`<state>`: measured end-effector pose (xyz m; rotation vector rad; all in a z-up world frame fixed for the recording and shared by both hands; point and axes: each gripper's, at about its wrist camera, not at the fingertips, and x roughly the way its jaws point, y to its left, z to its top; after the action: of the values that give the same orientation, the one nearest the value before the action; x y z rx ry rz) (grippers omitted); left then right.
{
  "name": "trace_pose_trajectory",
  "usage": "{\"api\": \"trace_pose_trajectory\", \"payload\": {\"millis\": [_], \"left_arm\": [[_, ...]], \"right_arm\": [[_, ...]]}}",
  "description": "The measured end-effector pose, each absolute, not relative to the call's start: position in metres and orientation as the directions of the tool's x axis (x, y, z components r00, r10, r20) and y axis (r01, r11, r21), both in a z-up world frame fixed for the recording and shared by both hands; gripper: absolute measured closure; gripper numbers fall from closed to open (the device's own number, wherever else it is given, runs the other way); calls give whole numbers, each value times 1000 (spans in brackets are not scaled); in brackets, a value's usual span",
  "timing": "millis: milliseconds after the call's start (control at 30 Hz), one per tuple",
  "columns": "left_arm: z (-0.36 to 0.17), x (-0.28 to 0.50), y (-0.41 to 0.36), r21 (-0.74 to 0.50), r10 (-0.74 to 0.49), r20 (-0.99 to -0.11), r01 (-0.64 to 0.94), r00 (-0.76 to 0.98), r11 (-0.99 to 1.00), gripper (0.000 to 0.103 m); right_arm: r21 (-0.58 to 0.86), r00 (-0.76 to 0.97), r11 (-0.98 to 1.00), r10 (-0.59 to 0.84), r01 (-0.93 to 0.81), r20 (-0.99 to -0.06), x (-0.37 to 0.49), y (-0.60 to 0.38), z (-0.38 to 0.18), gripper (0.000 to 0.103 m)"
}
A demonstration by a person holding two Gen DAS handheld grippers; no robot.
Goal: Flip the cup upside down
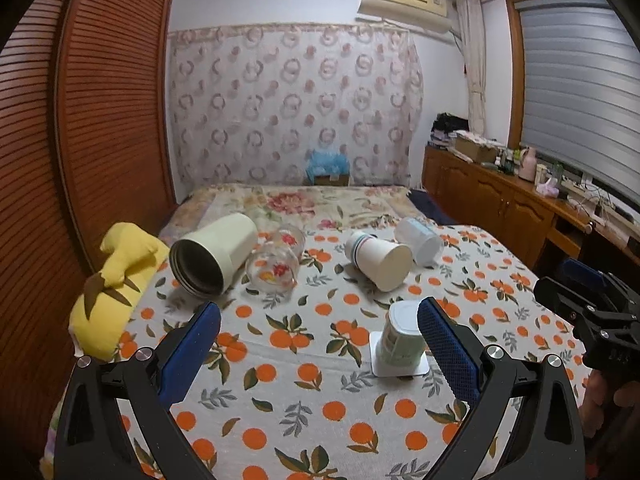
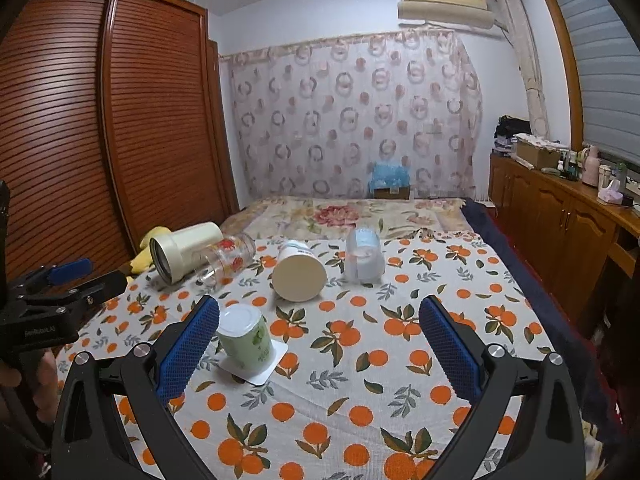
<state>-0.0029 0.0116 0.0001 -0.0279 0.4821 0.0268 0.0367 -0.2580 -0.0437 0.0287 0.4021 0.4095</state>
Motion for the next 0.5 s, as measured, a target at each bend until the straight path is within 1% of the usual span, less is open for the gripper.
{"api": "trace_pose_trajectory", "payload": {"millis": [133, 500], "left_arm": [[1, -6, 11, -28, 15, -450, -30, 893, 999, 8], [1, -8, 11, -25, 18, -449, -32, 893, 999, 8]], "right_arm": [[106, 844, 918, 393, -381, -365, 35, -259, -42, 2], [105, 847, 919, 391, -379, -360, 33, -259, -41, 2]]}}
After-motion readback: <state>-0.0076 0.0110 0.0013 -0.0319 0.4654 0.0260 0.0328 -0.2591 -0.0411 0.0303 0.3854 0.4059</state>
